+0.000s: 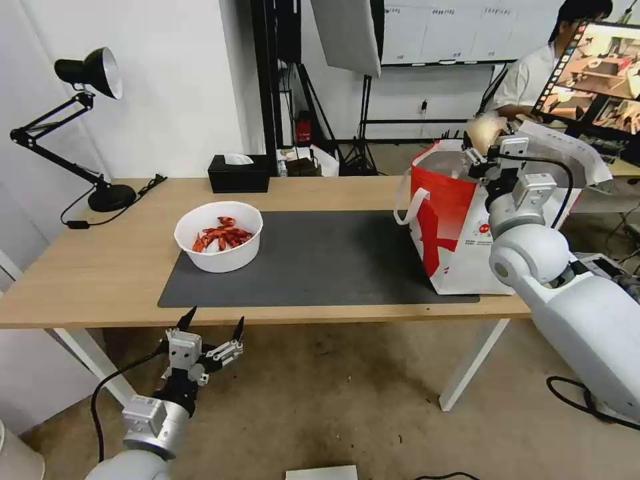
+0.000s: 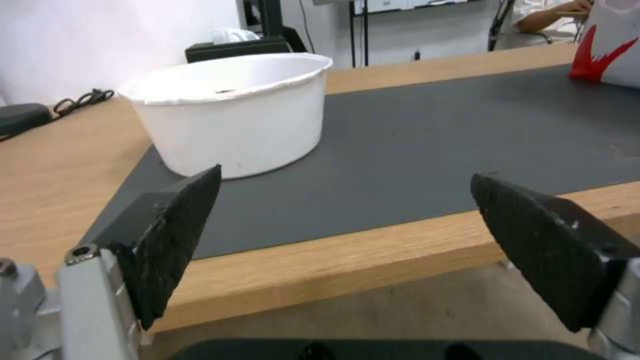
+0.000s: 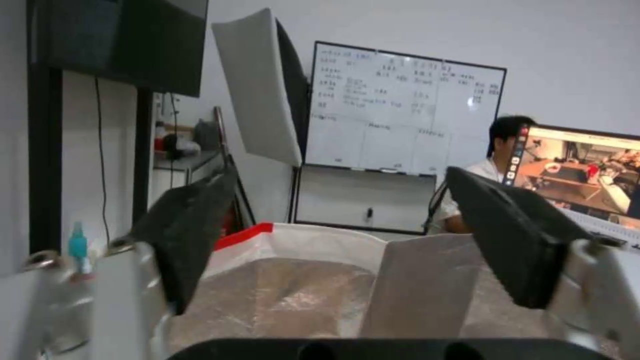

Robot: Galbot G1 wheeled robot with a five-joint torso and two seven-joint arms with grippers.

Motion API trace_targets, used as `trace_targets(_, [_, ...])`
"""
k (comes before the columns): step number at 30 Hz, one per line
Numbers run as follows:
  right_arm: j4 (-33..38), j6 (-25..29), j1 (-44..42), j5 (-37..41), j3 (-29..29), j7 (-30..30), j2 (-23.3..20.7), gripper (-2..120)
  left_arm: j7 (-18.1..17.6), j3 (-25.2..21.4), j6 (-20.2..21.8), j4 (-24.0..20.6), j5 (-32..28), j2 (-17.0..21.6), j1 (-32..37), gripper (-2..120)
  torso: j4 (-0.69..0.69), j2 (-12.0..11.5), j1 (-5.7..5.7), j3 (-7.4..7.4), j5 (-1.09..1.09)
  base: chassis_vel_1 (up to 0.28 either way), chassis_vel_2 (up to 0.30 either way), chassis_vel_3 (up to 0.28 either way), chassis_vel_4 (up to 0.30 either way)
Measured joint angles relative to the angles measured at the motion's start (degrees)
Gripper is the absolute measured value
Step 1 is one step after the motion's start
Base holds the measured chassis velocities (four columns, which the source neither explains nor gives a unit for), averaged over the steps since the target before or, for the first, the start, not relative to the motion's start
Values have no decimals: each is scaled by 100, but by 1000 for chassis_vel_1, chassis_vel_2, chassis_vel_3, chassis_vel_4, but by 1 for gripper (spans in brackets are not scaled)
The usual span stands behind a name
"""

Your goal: Pick up the trash from the table and place it into the takeout bag.

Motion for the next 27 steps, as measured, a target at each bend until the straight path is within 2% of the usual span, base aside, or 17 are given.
trace_targets(5, [90, -48, 23, 154, -16, 0, -51, 100, 1, -4, 0, -24, 2, -2, 7, 100, 0, 0, 0, 0, 0, 0, 0, 0, 0])
trace_targets(14, [521, 127, -184, 587, 110, -125, -165, 100, 1, -66, 0, -85, -7, 15, 11, 100, 1, 0, 0, 0, 0, 0, 0, 0, 0])
trace_targets(17, [1199, 264, -686, 1206, 337, -395, -351, 100, 0, -112, -3, -107, -21, 11, 8, 100, 0, 0, 0, 0, 0, 0, 0, 0, 0])
trace_targets(19, [1277, 277, -754, 1263, 365, -423, -371, 100, 0, -116, -3, -110, -25, 11, 7, 100, 0, 0, 0, 0, 0, 0, 0, 0, 0])
trace_targets(20, [1654, 335, -1141, 1444, 526, -605, -464, 100, -2, -137, -5, -120, -43, 8, -1, 100, 0, 0, 0, 0, 0, 0, 0, 0, 0])
trace_targets(25, [2189, 407, -1970, 1442, 948, -996, -552, 100, -5, -153, -7, -137, -63, -12, -8, 100, 1, 1, -1, -1, -1, 0, 0, 0, 0])
trace_targets(27, [2400, 470, -2641, 1247, 1254, -1198, -529, 100, -8, -155, -10, -149, -66, -32, -6, 100, 0, 1, -1, -1, 0, 0, 0, 0, 0])
